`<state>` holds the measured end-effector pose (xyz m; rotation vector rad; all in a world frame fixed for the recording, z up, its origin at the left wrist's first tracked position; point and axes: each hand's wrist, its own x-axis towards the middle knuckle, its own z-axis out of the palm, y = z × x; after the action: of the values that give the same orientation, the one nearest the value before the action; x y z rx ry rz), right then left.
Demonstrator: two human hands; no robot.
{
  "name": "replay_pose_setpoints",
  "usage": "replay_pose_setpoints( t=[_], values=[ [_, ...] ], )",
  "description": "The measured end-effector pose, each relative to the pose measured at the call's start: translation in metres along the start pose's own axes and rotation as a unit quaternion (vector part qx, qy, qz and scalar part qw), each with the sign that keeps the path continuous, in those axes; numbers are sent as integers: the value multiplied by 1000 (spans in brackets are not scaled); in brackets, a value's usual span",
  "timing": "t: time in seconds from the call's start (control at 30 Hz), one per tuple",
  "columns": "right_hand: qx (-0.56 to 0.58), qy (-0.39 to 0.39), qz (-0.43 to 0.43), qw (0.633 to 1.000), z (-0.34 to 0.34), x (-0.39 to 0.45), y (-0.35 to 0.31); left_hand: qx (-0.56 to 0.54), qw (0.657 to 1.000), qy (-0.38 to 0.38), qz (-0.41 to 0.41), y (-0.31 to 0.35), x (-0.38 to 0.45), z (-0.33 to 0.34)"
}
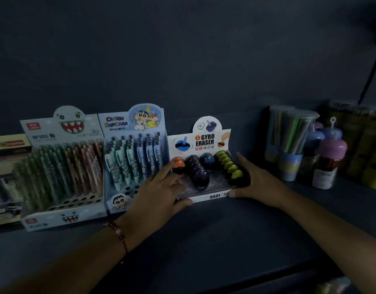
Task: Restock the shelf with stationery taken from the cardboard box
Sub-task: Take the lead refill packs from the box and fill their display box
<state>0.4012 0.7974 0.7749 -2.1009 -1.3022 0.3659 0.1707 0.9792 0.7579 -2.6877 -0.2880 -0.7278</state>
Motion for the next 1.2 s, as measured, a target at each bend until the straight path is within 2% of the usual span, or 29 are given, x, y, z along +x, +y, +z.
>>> replay_pose_setpoints(
  t=[0.17,0.23,0.37,0.8,0.9,1.0,1.1,1.2],
  values=[
    [0,4,-7,1000,-2,-3,0,-21,999,6,43,-6,-12,-6],
    [1,3,-3,1000,-2,-3,1,-24,999,13,26,-7,-18,-6],
    [-5,6,5,1000,-1,-1,1,-82,994,13,-67,-11,-24,0],
    [-49,60,11,997,9,-8,-2,-127,990,5,-69,-12,-23,-2],
    [-72,78,4,994,12,-16,-8,-138,988,-31,-64,-14,-25,-9],
    [-106,96,-1,990,16,-22,-15,-210,969,-91,-89,-16,-31,-25],
    [-142,109,31,983,21,-29,-23,-215,962,-157,-69,-11,-45,-48],
    [-151,119,67,979,29,-40,-39,-216,956,-191,-58,-4,-67,-72]
  ],
)
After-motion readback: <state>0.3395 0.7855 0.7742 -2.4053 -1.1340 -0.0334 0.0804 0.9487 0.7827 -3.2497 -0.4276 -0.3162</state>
